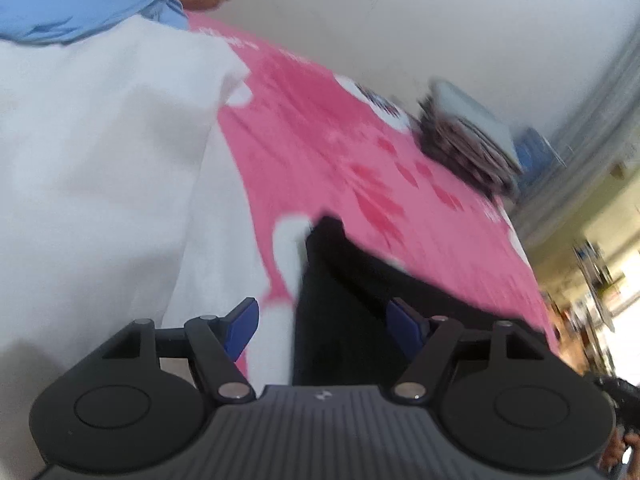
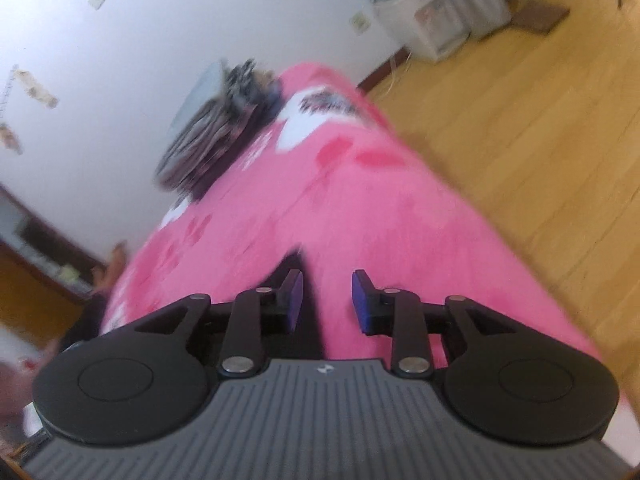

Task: Fold clothes

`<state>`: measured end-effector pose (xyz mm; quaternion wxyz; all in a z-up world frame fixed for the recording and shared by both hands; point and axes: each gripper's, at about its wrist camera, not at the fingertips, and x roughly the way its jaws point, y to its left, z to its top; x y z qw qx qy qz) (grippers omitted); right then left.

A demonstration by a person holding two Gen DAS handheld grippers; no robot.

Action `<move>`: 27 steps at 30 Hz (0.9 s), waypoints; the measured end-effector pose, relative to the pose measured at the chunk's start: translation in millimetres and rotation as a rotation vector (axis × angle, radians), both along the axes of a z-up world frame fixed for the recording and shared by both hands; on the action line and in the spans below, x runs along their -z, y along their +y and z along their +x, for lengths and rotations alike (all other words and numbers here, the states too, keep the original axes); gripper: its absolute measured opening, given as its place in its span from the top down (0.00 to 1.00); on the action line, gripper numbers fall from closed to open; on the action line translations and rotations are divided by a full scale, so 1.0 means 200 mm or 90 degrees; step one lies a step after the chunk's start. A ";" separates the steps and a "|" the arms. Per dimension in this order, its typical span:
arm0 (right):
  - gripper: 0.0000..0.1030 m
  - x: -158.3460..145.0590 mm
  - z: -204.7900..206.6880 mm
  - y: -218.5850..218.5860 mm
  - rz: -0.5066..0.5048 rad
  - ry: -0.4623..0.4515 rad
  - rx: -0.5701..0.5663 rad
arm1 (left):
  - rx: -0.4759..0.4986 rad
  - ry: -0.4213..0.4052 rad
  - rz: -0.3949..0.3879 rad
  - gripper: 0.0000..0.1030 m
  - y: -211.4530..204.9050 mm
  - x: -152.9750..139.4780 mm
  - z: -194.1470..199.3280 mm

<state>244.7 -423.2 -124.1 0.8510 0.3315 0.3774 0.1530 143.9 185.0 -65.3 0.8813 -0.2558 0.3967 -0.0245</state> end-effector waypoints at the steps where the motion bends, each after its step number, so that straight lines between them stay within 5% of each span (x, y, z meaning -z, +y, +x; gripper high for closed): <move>1: 0.72 -0.01 -0.08 -0.02 0.010 0.006 -0.018 | 0.023 0.014 -0.011 0.30 0.00 0.00 -0.06; 5: 0.61 -0.01 -0.39 -0.07 0.046 0.071 -0.063 | 0.088 0.070 -0.040 0.33 -0.04 0.06 -0.26; 9: 0.60 0.07 -0.64 -0.10 0.051 0.134 -0.053 | 0.117 0.079 -0.024 0.37 -0.10 0.13 -0.39; 13: 0.60 0.12 -0.71 -0.12 0.045 0.132 -0.021 | 0.122 0.084 -0.034 0.68 -0.11 0.18 -0.41; 17: 0.60 0.09 -0.69 -0.08 0.015 0.103 -0.039 | 0.129 0.074 -0.040 0.83 -0.12 0.16 -0.44; 22: 0.65 0.06 -0.66 0.00 -0.043 0.068 -0.083 | 0.139 0.075 -0.043 0.86 -0.10 0.15 -0.50; 27: 0.88 0.08 -0.64 0.05 -0.081 0.060 -0.101 | 0.140 0.085 -0.035 0.93 -0.10 0.18 -0.53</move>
